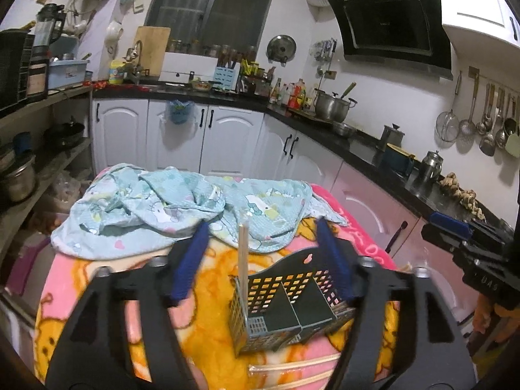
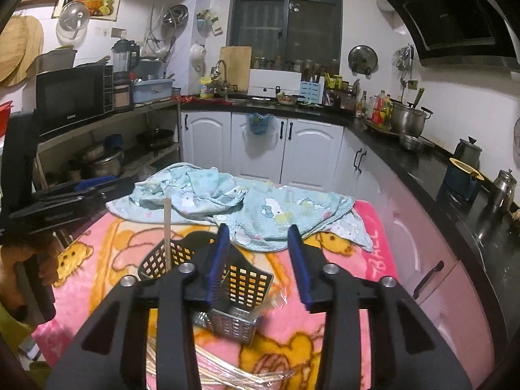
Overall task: Organize utensils
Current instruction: 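Lower the chopsticks into the caddy and open both grippers, then withdraw both tools from the caddy and reach toward the chopstick pile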
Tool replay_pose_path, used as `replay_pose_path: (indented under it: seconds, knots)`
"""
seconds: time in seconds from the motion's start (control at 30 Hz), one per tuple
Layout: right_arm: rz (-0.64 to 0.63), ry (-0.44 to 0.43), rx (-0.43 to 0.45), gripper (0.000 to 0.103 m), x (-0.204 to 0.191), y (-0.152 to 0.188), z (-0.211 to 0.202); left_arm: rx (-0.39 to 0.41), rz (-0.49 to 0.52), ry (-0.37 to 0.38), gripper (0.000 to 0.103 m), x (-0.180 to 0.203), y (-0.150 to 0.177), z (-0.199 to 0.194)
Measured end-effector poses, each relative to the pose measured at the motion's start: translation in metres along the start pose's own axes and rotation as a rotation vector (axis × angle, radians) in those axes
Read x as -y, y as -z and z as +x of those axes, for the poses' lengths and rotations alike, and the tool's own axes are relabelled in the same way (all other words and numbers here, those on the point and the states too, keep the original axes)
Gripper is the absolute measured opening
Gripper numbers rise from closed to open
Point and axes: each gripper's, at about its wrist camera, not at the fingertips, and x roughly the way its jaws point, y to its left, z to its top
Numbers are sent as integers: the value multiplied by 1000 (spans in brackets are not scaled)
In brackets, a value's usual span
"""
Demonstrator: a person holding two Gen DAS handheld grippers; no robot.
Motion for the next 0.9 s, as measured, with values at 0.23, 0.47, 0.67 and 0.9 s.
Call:
replay_pose_path:
  seconds: [0.23, 0.47, 0.67, 0.9]
  knots:
    - [-8, 17, 24, 55, -1, 9, -11, 51, -29, -10, 92, -5, 0, -21]
    - [3, 8, 40, 61, -1, 16, -25, 46, -43, -7, 92, -7, 9, -33]
    - [17, 3, 52, 63, 0, 26, -39, 41, -50, 3, 92, -5, 19, -46]
    - [24, -3, 54, 64, -1, 36, -51, 39, -43, 14, 92, 0, 31, -60]
